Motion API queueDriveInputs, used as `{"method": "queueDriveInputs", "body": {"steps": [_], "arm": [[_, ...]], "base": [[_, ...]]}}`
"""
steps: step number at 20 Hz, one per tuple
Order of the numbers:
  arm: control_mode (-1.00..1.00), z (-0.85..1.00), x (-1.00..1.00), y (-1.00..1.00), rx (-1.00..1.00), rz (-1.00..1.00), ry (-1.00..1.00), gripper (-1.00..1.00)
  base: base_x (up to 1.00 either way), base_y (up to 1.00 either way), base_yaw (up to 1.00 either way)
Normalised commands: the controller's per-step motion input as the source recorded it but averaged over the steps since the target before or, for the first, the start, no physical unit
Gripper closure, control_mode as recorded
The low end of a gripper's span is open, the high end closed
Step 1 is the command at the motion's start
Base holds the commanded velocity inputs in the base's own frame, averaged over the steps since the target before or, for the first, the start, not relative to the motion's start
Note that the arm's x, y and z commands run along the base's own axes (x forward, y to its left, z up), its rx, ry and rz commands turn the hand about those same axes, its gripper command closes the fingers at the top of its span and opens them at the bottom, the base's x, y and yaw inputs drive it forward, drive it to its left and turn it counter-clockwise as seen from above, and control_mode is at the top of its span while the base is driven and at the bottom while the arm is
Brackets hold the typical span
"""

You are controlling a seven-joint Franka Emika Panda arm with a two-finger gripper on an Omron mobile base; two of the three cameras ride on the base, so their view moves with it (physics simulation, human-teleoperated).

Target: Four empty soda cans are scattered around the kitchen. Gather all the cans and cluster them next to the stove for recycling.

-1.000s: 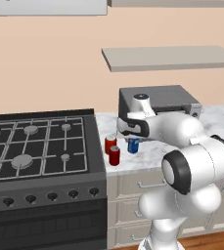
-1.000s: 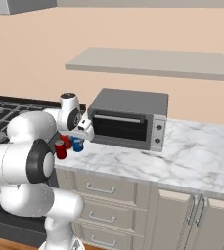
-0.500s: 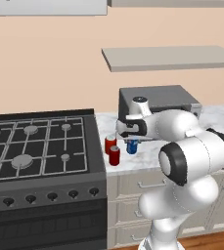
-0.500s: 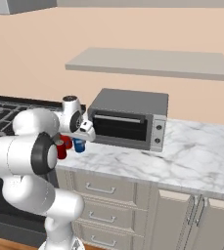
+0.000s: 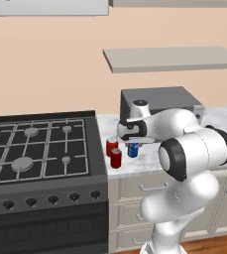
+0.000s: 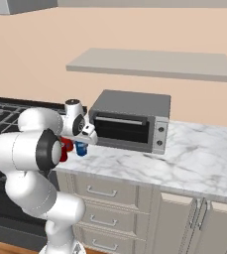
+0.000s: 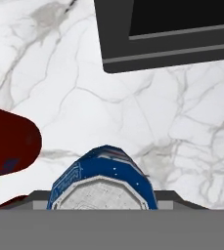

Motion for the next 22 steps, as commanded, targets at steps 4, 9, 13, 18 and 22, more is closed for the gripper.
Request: {"method": "queueDriveInputs", "body": {"steps": [4, 9, 13, 18, 22], "arm": [[-1.0, -0.1, 0.07, -0.03, 0.01, 0.0, 0.0, 1.0], [-1.0, -0.1, 0.11, -0.05, 0.02, 0.0, 0.0, 1.0], [-1.0, -0.09, 0.16, -0.06, 0.02, 0.0, 0.0, 1.0], [-1.0, -0.11, 0.12, -0.03, 0.01, 0.0, 0.0, 1.0], [-1.0, -0.12, 0.1, -0.01, 0.01, 0.0, 0.0, 1.0]], "base": [[0.0, 0.0, 0.0], [0.0, 0.0, 0.0], [0.0, 0.0, 0.0], [0.0, 0.0, 0.0], [0.0, 0.0, 0.0]]}}
